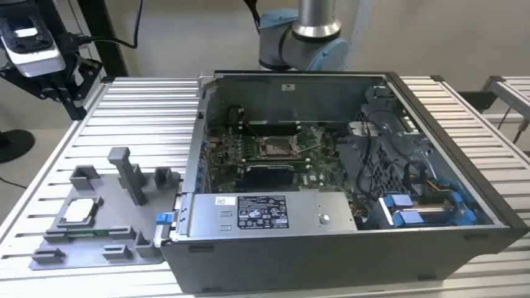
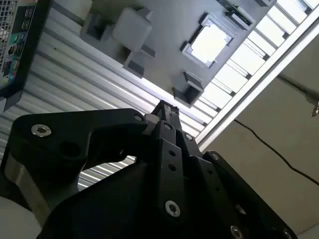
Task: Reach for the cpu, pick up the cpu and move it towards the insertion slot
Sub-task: 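Reach for the cpu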
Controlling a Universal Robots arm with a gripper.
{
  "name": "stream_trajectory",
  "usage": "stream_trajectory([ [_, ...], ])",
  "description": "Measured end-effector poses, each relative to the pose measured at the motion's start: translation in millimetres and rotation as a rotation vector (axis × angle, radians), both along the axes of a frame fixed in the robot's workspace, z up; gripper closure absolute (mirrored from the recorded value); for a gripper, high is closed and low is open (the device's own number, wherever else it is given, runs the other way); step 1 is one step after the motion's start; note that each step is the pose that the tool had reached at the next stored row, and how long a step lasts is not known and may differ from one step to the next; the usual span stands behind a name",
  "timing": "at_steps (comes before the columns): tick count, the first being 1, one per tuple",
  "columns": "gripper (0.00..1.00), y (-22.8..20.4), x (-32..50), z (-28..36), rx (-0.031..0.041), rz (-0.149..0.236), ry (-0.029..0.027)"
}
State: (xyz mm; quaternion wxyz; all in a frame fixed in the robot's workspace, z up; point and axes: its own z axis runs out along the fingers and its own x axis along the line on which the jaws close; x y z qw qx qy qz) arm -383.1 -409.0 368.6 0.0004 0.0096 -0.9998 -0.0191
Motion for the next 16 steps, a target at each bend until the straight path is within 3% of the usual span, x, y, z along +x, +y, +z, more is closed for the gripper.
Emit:
stream_trajectory([
  [12,1.00,-0.1,-0.3,0.1,-0.0001,0.000,0.0002],
  [16,1.00,-2.9,-2.6,0.0,0.0000,0.000,0.0001],
])
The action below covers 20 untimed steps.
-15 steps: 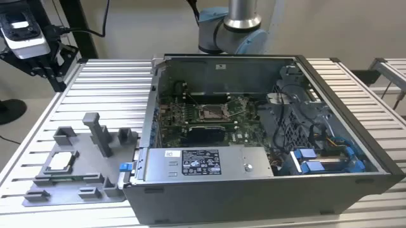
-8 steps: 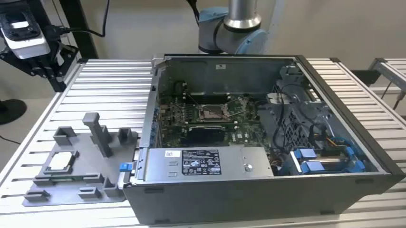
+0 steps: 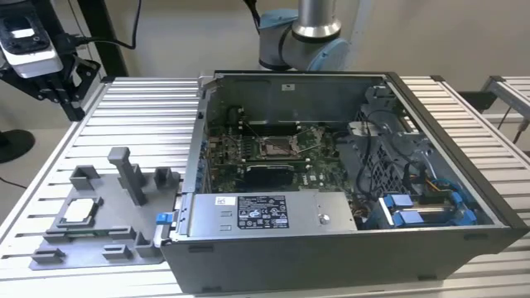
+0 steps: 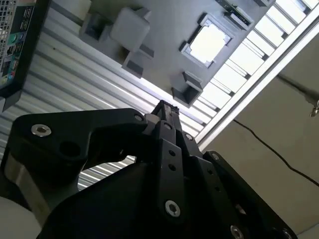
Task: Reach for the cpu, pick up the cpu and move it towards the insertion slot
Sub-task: 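Reach for the cpu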
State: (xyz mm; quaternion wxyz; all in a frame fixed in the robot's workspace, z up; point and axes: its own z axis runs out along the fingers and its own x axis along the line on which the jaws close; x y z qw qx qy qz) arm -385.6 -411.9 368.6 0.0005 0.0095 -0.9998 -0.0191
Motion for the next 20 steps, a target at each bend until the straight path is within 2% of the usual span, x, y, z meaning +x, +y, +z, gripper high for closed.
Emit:
stream_trajectory([
  [8,1.00,-14.4,-6.1,-0.3,0.0001,0.000,-0.0001],
  [20,1.00,-25.5,-16.4,-0.6,0.0000,0.000,0.0000],
])
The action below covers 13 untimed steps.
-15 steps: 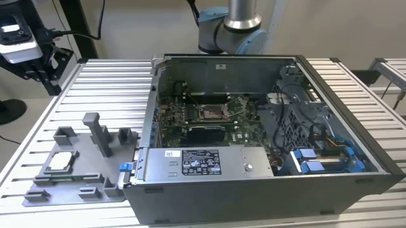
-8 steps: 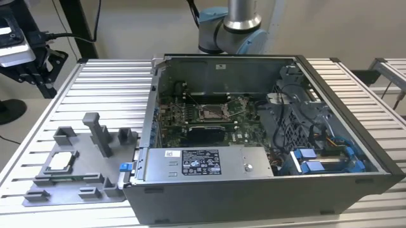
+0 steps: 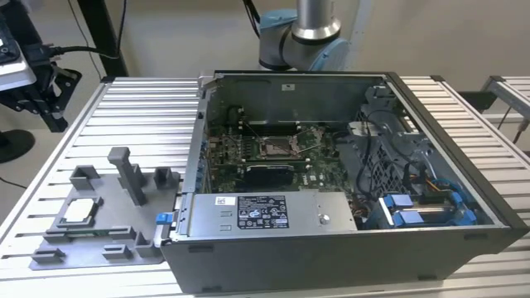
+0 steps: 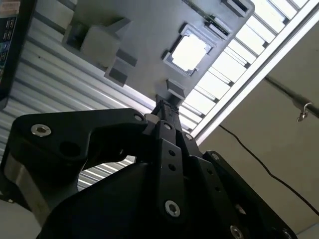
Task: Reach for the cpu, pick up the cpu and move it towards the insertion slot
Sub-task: 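Reach for the cpu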
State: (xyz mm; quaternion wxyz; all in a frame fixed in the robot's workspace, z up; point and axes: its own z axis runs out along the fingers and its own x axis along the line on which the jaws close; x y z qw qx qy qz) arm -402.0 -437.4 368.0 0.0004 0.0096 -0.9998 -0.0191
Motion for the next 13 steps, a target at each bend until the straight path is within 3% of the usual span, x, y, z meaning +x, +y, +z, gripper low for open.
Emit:
stream_trajectory([
  [13,1.00,-12.9,-8.5,-0.3,0.0000,0.000,0.0001],
])
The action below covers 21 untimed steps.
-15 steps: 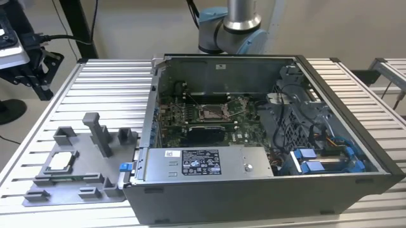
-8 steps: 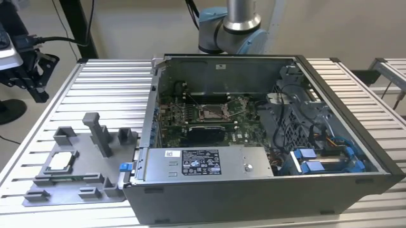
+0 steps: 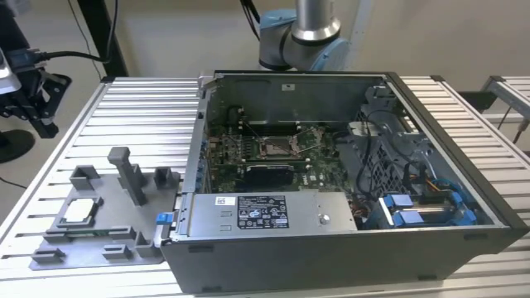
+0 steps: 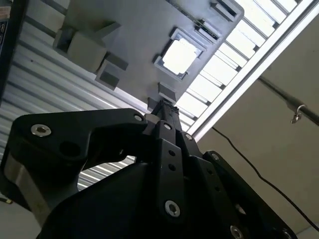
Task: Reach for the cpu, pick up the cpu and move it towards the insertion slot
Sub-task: 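Reach for the cpu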
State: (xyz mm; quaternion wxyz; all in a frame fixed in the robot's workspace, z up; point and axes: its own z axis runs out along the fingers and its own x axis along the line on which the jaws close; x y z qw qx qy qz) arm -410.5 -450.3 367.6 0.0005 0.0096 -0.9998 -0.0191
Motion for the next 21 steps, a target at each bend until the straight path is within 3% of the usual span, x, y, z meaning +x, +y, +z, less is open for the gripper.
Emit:
stream_trajectory([
  [7,1.00,-4.6,-6.1,-0.6,0.0001,0.000,-0.0001],
  [21,1.00,-4.2,-17.7,-1.9,0.0001,0.000,-0.0001],
])
